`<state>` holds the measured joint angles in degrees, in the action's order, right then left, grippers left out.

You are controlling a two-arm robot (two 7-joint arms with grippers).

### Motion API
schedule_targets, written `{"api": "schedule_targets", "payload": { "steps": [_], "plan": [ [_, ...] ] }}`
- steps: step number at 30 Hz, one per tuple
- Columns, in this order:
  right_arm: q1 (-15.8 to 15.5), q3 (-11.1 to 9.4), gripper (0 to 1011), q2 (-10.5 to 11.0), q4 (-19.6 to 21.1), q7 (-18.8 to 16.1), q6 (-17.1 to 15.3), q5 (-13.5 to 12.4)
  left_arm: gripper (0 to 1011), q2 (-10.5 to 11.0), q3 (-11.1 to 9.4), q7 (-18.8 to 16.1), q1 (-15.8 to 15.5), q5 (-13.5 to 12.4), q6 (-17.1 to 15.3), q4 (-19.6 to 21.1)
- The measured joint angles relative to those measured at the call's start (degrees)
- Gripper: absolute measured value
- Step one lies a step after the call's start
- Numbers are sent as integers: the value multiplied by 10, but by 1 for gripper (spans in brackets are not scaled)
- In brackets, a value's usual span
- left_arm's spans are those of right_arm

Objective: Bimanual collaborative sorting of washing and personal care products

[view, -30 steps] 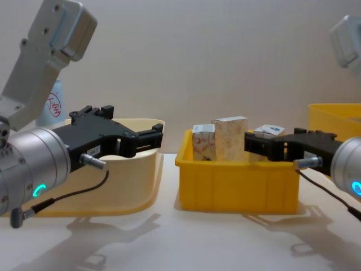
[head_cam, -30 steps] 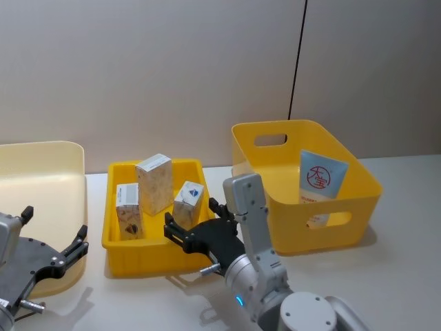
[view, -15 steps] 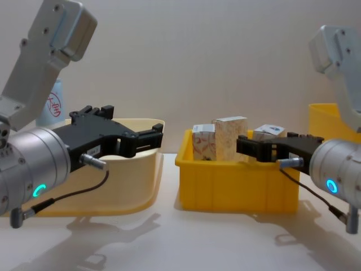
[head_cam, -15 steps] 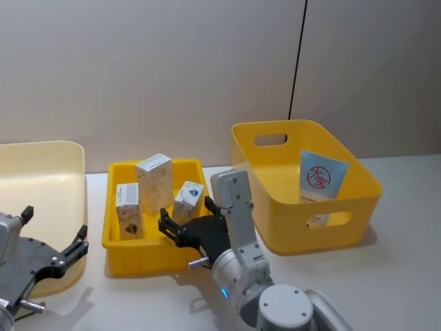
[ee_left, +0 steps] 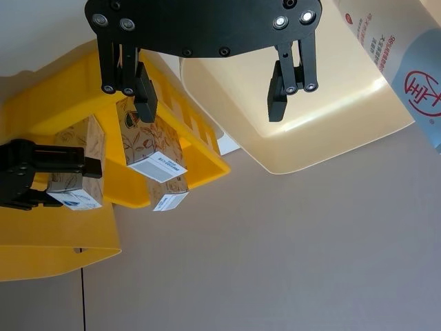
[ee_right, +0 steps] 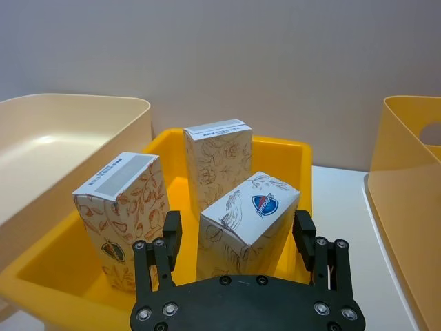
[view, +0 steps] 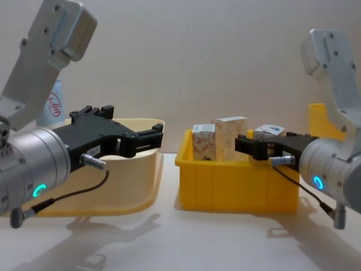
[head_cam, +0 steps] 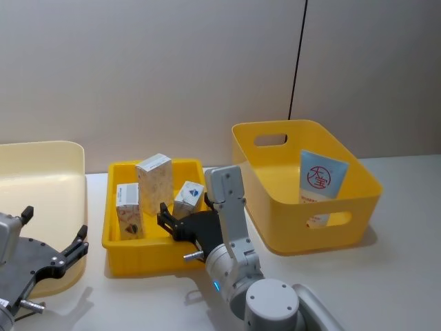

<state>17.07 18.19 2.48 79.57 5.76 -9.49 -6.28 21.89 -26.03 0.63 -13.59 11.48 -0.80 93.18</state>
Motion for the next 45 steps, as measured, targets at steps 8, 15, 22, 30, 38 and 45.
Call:
{"api": "schedule_targets", "payload": {
  "steps": [8,15,22,30,38,45],
  "plan": [
    [11,-1,1001,-9,-16,7,4,8,999,0,0,0,0,0,0,0],
    [18,-2,925,-15,-26,11,6,13,1000,0,0,0,0,0,0,0],
    [21,-2,741,-18,-31,12,7,15,1000,0,0,0,0,0,0,0],
    [23,-3,507,-19,-34,14,7,17,1000,0,0,0,0,0,0,0],
    [23,-3,448,-19,-34,12,11,18,1000,0,0,0,0,0,0,0],
    [22,0,448,-13,-32,-3,33,22,1000,0,0,0,0,0,0,0]
  ]
}}
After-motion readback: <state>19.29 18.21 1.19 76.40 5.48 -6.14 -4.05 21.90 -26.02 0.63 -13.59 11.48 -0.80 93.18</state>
